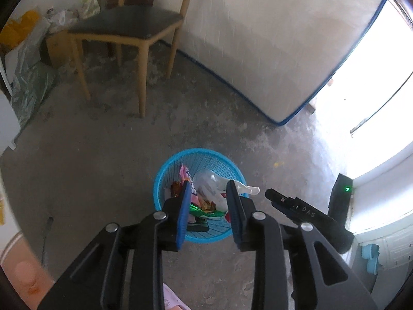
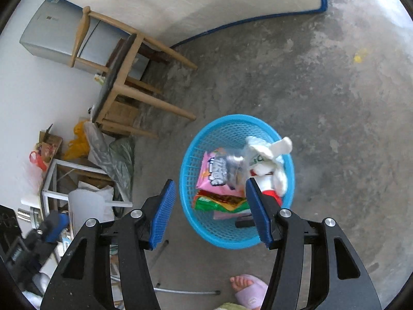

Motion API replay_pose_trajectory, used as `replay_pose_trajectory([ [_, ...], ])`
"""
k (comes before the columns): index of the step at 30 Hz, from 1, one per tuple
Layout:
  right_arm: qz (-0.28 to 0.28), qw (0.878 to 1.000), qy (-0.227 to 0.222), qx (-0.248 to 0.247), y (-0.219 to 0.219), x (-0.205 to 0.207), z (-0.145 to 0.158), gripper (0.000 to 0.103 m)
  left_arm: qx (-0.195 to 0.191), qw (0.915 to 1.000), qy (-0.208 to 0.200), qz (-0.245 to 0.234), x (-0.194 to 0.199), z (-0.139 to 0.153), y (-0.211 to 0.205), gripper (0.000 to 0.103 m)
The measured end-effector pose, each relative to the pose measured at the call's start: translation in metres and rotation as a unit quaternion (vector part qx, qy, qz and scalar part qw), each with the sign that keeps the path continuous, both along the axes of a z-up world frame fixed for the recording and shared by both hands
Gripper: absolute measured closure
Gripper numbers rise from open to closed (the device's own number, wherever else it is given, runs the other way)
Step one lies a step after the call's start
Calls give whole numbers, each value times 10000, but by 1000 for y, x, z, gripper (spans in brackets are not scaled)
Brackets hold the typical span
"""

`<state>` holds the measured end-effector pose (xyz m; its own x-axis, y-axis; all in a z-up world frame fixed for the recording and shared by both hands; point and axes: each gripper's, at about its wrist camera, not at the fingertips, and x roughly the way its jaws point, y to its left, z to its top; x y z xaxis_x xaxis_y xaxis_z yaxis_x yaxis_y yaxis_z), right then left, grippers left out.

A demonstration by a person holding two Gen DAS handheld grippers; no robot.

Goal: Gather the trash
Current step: 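Open both grippers over the wastebasket to drop the cup and tissue, then move both open grippers back over the table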

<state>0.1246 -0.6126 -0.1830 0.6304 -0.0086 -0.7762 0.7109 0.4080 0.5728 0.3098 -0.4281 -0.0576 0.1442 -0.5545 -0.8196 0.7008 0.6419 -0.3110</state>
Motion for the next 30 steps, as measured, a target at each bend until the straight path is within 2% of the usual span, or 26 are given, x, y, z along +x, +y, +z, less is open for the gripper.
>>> replay_pose_trajectory([
  [1,31,10000,4,-76,3,-4,6,48,-68,10000,-31,11,-2,7,9,75],
  [5,266,9988,-41,-415,14,-13,34,46,-355,9989,-300,3,-14,33,56,57],
  [8,456,9971,-113,-592,20,-13,54,43,-259,9972,-675,181,-19,42,99,55],
  [10,705,9946,-179,-738,30,-9,73,42,-350,9956,-835,252,-23,51,127,52],
  [14,1321,9841,-301,-1150,59,11,114,38,-710,9866,-1354,565,-37,80,202,40],
  [17,1894,9694,-497,-1479,95,33,146,33,-884,9774,-1684,925,-44,96,262,36],
  [20,2619,9446,-705,-1848,145,62,170,28,-870,9693,-1818,1410,-41,100,321,35],
  [23,3326,9148,-840,-2131,195,90,180,23,-806,9610,-1660,2059,-24,95,383,35],
  [25,3900,8875,-964,-2256,234,114,185,22,-833,9548,-1402,2487,-7,91,418,35],
  [27,4453,8612,-1142,-2167,269,141,184,19,-786,9469,-1137,2902,10,85,445,35],
  [30,5118,8210,-1201,-2229,319,186,178,17,-831,9296,-913,3472,39,74,481,35],
])
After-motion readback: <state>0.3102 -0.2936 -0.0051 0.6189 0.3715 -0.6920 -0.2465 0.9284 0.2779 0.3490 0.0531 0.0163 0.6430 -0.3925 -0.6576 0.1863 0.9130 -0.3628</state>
